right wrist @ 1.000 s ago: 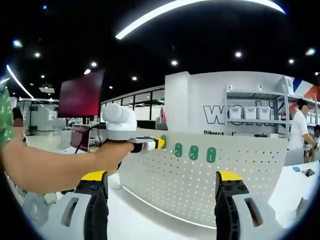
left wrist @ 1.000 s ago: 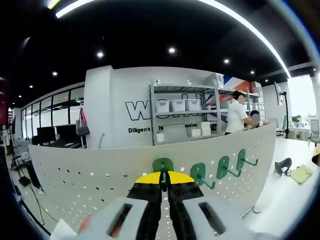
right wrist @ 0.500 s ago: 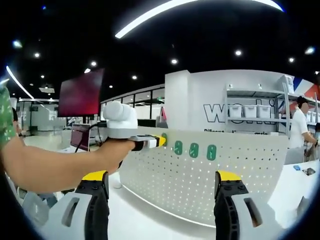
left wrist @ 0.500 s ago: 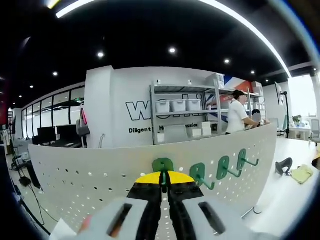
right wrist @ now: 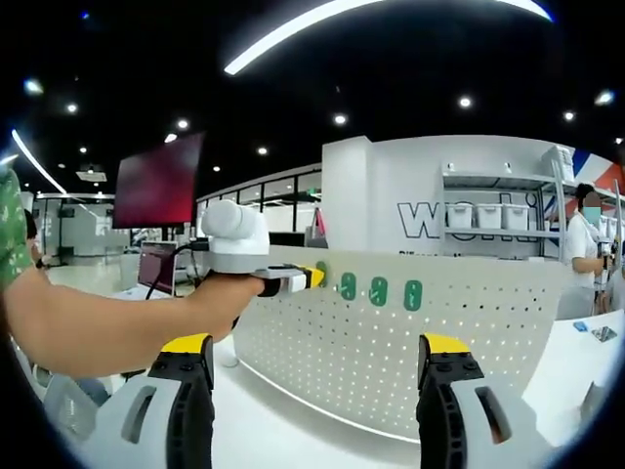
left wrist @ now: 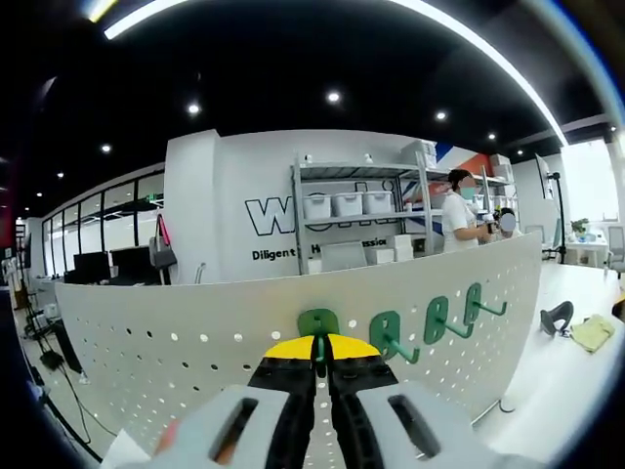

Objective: Insert the hook assembly into the mounting plate slot until the hook locks in place.

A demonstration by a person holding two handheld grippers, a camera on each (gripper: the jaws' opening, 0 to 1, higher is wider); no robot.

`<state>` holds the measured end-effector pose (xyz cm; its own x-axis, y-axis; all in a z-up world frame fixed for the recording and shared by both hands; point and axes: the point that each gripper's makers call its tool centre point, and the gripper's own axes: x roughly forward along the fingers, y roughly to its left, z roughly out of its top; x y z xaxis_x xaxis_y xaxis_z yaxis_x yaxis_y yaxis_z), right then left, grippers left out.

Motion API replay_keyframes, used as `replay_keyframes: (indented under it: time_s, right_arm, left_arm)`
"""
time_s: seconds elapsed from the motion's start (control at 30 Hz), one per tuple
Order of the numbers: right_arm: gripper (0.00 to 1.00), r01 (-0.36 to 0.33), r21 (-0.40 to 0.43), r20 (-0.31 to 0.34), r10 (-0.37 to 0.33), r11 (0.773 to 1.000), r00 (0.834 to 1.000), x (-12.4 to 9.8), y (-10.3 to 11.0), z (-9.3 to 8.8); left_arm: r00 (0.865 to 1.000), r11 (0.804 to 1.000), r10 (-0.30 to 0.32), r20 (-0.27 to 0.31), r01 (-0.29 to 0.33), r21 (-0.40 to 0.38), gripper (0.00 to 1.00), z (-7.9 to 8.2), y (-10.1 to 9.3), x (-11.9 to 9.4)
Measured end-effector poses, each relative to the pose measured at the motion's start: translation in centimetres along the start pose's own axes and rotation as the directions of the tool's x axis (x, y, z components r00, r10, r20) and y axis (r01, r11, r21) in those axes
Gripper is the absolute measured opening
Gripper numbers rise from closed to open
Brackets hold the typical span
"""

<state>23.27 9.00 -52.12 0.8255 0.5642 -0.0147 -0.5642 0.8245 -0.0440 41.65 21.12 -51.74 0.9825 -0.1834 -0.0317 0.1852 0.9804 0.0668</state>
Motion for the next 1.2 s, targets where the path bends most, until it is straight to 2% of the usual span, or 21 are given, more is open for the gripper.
replay_keyframes:
  time_s: [0.53, 0.67, 1.2]
  right_arm:
    - [0.87, -0.006, 0.004, -0.007, 0.006, 1.000, 1.000, 0.05, -0.02, -0.35]
    - [0.87, -0.007, 0.004, -0.005, 0.007, 1.000, 1.000, 0.06, -0.03, -0.34]
    - [0.87, -0.010, 0.010, -0.010, 0.010, 1.000, 1.000, 0.19, -0.06, -0.71]
  left_arm:
    - [1.000, 1.000, 0.008, -0.002, -0.008, 0.019, 0.03, -0.36, 0.20, 0.17]
    - [1.000, 1.000, 0.013, -0.016, -0.013, 0.013, 0.03, -0.92, 0.41, 0.38]
    - [0.999, 0.999, 0.030, -0.017, -0.029, 0.030, 0.03, -0.99, 0.38, 0.58]
